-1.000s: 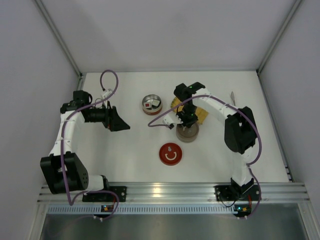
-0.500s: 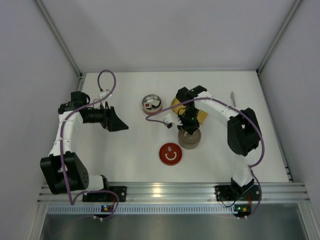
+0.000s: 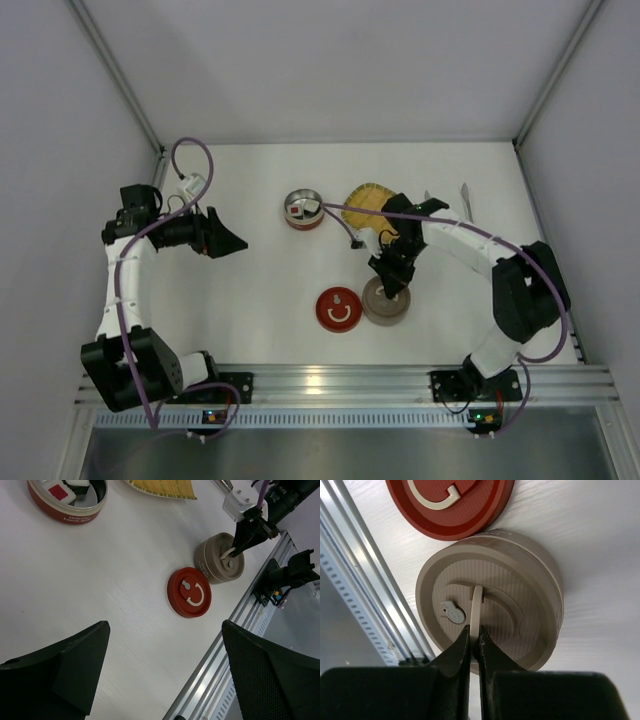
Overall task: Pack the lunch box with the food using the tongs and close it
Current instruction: Move the packing box to the center of the board.
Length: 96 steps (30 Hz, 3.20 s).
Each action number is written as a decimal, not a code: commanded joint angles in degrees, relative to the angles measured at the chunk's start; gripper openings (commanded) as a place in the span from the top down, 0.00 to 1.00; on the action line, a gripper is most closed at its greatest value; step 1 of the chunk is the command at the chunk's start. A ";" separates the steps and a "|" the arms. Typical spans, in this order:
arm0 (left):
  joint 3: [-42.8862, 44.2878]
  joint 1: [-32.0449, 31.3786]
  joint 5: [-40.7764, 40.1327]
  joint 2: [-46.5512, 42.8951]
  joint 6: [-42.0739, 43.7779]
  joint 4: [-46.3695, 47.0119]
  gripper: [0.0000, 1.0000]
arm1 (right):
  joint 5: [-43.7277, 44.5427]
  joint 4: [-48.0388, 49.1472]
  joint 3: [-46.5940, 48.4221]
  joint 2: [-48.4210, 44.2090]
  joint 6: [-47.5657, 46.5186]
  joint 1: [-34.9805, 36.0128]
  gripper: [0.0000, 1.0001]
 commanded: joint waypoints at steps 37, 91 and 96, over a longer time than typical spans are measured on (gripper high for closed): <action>2.77 0.29 -0.68 -1.87 16.32 -11.74 0.02 | -2.73 -6.48 1.40 -5.74 -3.78 3.18 0.57; -9.18 -34.87 -33.99 -4.15 1.21 13.31 0.05 | 4.48 7.84 -9.23 -13.75 -5.28 1.60 0.79; -10.58 -39.86 -37.75 -4.51 0.59 16.11 0.05 | 2.12 8.28 -7.91 -13.39 -3.69 1.34 0.52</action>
